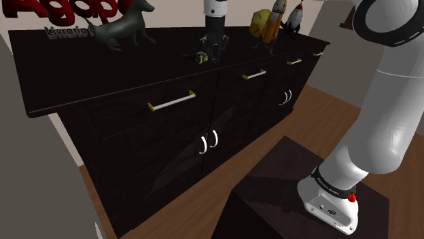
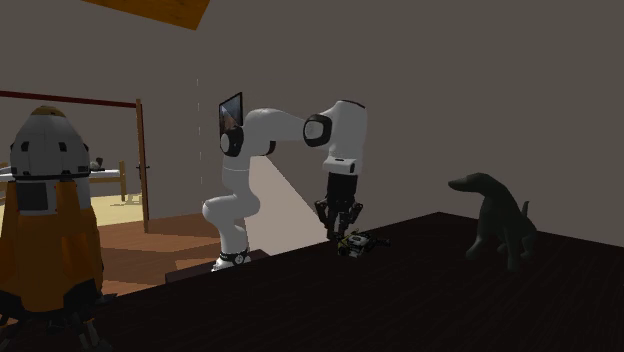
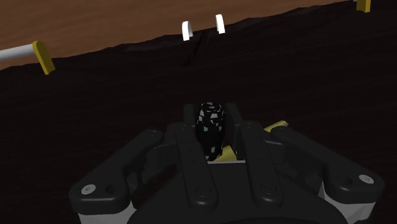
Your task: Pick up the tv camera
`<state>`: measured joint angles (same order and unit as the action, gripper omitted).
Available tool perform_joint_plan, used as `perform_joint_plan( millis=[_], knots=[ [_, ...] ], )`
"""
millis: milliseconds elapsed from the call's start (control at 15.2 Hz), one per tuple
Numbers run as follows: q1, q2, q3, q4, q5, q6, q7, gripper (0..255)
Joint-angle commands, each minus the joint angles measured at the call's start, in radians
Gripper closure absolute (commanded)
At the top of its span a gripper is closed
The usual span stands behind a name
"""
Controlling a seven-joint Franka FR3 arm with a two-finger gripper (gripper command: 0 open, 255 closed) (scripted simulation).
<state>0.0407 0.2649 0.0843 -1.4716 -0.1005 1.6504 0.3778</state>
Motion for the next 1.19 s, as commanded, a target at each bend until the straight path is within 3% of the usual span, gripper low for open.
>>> perform_joint_plan(
  millis=[0,396,1122],
  knots=[
    [0.000,0.000,0.000,-0.001,0.000,0.001,0.000,255],
    [0.000,-0.001,0.000,0.000,0.000,-0.001,0.000,255],
    [0.005,0.028,0.001,0.190,-0.002,-0.162,-0.011,255]
  ],
)
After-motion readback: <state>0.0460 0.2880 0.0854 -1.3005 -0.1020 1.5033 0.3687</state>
